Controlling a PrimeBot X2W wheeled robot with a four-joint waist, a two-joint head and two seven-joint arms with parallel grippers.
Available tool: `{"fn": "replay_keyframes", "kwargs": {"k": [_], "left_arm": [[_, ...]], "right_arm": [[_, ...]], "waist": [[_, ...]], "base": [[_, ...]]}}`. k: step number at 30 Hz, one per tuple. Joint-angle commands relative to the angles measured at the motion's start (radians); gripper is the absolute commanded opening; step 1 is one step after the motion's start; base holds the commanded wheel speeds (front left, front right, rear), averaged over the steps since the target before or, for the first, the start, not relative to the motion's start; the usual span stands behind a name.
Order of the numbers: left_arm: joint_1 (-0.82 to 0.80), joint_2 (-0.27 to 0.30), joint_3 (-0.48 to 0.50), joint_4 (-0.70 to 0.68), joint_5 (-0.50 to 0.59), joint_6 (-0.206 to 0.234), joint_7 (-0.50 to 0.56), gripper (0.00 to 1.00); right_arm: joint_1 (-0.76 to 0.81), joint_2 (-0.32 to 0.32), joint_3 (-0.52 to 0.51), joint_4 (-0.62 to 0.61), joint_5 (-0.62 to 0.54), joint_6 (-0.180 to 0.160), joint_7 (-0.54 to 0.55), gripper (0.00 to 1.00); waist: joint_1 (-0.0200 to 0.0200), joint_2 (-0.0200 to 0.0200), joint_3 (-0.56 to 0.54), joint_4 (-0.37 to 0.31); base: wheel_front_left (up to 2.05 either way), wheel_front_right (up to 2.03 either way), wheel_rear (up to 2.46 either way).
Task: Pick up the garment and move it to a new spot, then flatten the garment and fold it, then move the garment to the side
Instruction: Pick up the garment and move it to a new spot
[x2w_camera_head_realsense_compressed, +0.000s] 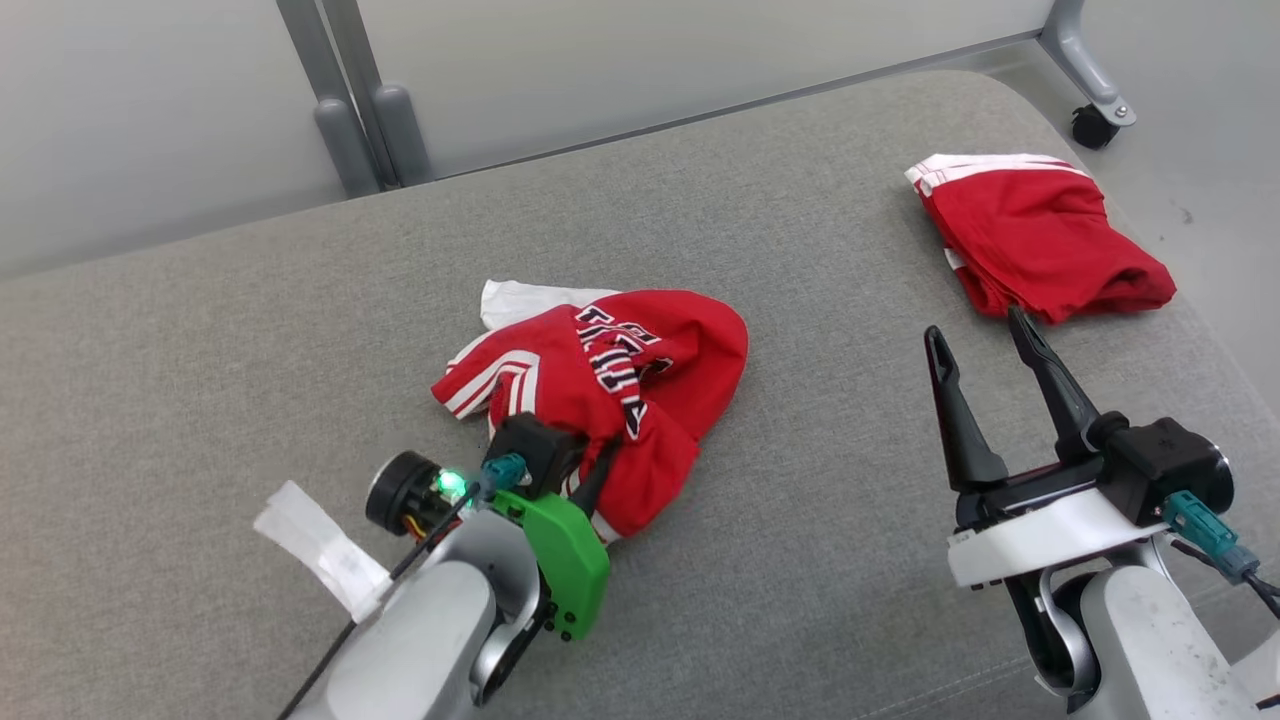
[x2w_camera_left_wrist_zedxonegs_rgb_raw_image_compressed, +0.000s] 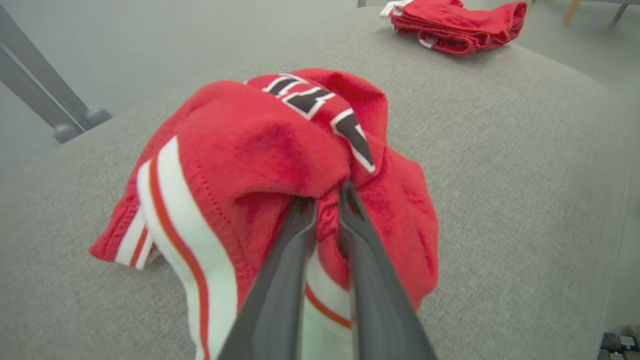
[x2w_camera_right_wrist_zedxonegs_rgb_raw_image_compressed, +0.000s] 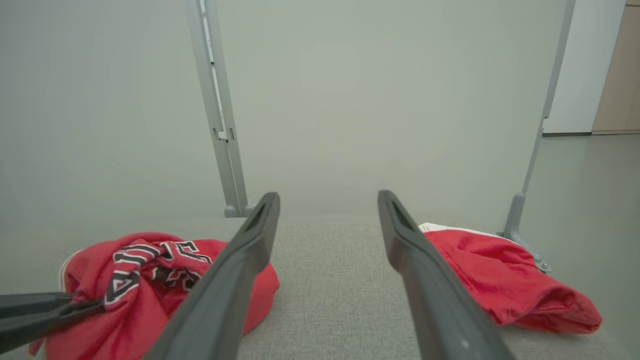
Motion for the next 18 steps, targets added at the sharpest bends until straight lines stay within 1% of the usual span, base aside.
{"fn": "replay_keyframes", "kwargs": {"k": [1, 2, 4, 6, 10, 12, 14, 18], "left_arm": [[0.005, -0.007, -0.006, 0.043, 0.003, -0.007, -0.016, 0.93], [-0.004, -0.021, -0.007, 0.074, 0.005, -0.008, -0.042, 1.0], [-0.017, -0.037, -0.01, 0.119, 0.006, -0.012, -0.078, 1.0], [-0.029, -0.041, -0.007, 0.141, 0.008, -0.019, -0.117, 1.0], [-0.032, -0.026, 0.01, 0.119, -0.004, -0.018, -0.173, 1.0], [-0.014, -0.005, 0.019, 0.094, -0.012, -0.009, -0.168, 1.0], [0.004, 0.018, 0.04, 0.045, -0.021, 0.01, -0.173, 1.0], [0.061, 0.09, 0.091, -0.077, -0.03, 0.074, -0.197, 1.0]], "right_arm": [[0.003, -0.001, 0.004, 0.004, 0.007, 0.0, -0.003, 1.0], [0.003, -0.001, 0.006, 0.007, 0.007, 0.0, -0.003, 1.0], [0.006, -0.005, 0.001, 0.012, 0.007, 0.0, -0.003, 1.0], [0.014, -0.009, -0.001, 0.016, 0.007, 0.0, -0.003, 1.0], [0.025, -0.016, -0.01, 0.019, 0.007, 0.0, -0.003, 1.0], [0.035, -0.018, -0.017, 0.019, 0.007, 0.0, -0.003, 1.0], [0.047, -0.021, -0.02, 0.021, 0.008, 0.0, -0.003, 1.0], [0.064, -0.021, -0.026, 0.013, 0.008, 0.0, -0.003, 1.0]], "waist": [[0.0, -0.0001, 0.001, 0.006], [0.0, -0.0001, 0.0, 0.011], [0.0, -0.0001, -0.006, 0.025], [0.0, -0.0001, -0.015, 0.042], [0.0, -0.0001, -0.043, 0.077], [0.0, -0.0001, -0.06, 0.098], [0.0, -0.0001, -0.075, 0.116], [0.0, -0.0001, -0.09, 0.143]], "base": [[0.0, 0.0, 0.0], [0.0, 0.0, 0.0], [0.0, 0.0, 0.0], [0.0, 0.0, 0.0], [0.0, 0.0, 0.0], [0.0, 0.0, 0.0], [0.0, 0.0, 0.0], [0.0, 0.0, 0.0]]}}
